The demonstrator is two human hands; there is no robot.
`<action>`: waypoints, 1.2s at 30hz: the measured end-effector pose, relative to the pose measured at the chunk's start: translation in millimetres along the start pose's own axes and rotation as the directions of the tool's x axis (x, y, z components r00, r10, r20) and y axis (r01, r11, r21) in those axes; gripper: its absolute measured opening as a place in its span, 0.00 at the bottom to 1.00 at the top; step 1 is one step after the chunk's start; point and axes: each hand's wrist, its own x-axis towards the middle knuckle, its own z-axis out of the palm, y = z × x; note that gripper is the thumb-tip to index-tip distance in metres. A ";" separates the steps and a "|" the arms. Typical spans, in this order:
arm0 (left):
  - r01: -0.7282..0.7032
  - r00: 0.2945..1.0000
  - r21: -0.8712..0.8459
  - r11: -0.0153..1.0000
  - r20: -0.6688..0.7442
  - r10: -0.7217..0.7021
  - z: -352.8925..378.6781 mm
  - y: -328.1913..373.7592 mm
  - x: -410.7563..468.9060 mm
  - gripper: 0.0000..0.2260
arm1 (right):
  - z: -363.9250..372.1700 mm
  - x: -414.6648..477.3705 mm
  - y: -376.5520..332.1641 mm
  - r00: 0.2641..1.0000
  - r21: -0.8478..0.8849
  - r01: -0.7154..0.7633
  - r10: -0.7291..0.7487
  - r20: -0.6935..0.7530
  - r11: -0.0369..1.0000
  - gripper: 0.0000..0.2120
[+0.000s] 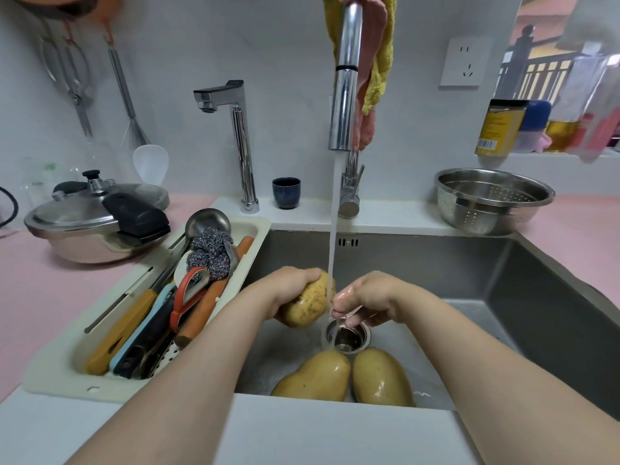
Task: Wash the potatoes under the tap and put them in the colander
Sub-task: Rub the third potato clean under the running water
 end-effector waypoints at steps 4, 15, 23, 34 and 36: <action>0.055 0.997 -0.274 0.960 0.065 -0.039 1.5 2.2 -3.5 0.22 | -4.2 -0.2 -0.5 0.993 0.067 0.066 -0.059 -0.104 0.996 0.05; -0.079 0.995 -0.530 0.844 0.007 0.098 4.5 3.8 -4.4 0.11 | 23.3 4.3 -11.5 0.983 0.580 0.144 -0.185 0.012 0.802 0.20; -0.354 0.927 -0.279 0.893 0.019 0.373 -2.5 8.2 -8.9 0.24 | 33.2 -2.1 -30.8 0.988 0.689 0.130 -0.032 -0.153 0.713 0.25; -0.502 0.859 -0.229 0.834 -0.240 0.451 17.3 14.8 -4.0 0.18 | 27.3 6.9 -26.8 0.972 0.853 0.168 -0.225 -0.062 0.494 0.23; -0.469 0.881 -0.226 0.854 -0.183 0.436 13.6 10.5 3.7 0.19 | 35.0 8.1 -28.1 0.975 0.850 0.185 -0.199 -0.097 0.494 0.32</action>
